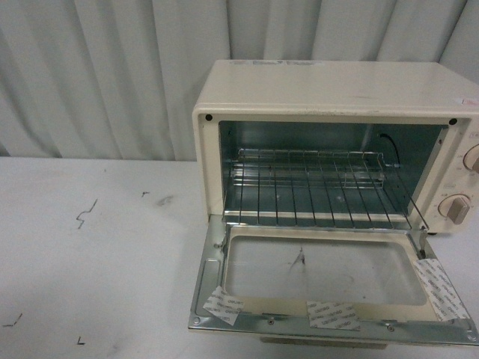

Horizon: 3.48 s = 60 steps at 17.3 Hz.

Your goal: Open oven

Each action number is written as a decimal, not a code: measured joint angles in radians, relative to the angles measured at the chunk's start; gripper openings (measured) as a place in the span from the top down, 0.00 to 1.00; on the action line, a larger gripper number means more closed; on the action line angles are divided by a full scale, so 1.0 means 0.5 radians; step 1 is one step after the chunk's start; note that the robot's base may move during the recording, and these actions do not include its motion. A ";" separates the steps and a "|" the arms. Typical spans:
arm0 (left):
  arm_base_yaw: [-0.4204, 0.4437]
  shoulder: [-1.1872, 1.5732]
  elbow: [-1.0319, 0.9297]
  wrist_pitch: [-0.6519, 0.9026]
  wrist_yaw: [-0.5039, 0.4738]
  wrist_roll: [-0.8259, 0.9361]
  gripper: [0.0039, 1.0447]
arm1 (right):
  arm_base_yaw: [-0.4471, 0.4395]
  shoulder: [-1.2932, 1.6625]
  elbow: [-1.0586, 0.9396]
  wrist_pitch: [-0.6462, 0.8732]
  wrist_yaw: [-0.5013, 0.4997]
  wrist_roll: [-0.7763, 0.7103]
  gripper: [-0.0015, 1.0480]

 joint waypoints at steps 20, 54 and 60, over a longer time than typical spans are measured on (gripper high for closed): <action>0.000 0.000 0.000 0.002 0.000 -0.001 0.06 | 0.000 0.000 0.000 0.002 0.000 0.000 0.06; 0.000 0.000 0.001 0.002 0.000 -0.001 0.06 | 0.000 -0.001 0.000 0.002 0.000 0.003 0.06; 0.000 0.000 0.001 -0.001 0.001 0.000 0.06 | 0.000 0.001 0.000 0.000 -0.001 0.004 0.06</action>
